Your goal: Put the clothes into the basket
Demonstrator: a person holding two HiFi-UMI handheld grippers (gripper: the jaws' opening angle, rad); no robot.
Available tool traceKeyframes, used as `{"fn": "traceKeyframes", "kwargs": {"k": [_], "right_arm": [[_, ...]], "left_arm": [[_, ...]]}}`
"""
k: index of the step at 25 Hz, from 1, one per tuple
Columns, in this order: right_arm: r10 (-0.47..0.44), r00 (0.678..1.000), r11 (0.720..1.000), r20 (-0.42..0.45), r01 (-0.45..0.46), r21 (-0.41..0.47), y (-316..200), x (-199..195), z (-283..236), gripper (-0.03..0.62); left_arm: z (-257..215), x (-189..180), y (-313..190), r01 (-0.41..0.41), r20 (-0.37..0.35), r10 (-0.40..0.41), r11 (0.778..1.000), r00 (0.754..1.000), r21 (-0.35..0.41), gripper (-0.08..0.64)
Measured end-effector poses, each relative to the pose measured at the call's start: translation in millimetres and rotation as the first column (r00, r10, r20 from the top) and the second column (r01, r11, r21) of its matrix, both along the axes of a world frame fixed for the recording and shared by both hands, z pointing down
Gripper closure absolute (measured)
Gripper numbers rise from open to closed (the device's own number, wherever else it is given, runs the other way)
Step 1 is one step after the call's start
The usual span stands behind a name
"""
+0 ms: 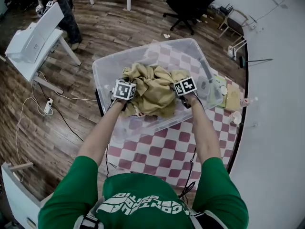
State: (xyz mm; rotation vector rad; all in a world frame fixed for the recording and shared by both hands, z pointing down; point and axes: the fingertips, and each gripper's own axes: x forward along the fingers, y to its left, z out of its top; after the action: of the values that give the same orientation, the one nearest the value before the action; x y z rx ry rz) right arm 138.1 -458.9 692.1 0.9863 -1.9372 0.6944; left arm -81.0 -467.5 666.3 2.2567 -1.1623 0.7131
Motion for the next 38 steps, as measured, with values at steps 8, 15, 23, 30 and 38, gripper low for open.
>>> {"fn": "traceKeyframes", "kwargs": {"k": [8,15,23,30,38], "right_arm": [[0.056,0.998,0.998,-0.002,-0.056,0.022,1,17,-24,0.414],[0.121,0.992,0.991,0.016,-0.122,0.054,7,39,-60,0.390],[0.163,0.984,0.967,0.074,-0.175,0.187,13,46,-128,0.390],[0.158,0.975,0.916,0.154,-0.203,0.347,49,34,-194,0.504],[0.097,0.993,0.835,0.062,-0.116,0.538,111,23,-250,0.584]], "left_arm": [[-19,-5,0,0.025,-0.016,-0.024,0.999,1.000,0.039,0.376],[-49,-17,7,0.079,-0.036,-0.076,0.994,0.996,0.082,0.364],[-97,-12,20,0.081,-0.085,-0.067,0.982,0.994,0.173,0.364],[-146,0,48,0.050,-0.159,-0.010,0.967,0.987,0.250,0.397],[-185,-4,107,0.029,-0.212,0.051,0.933,0.976,0.360,0.555]]}}
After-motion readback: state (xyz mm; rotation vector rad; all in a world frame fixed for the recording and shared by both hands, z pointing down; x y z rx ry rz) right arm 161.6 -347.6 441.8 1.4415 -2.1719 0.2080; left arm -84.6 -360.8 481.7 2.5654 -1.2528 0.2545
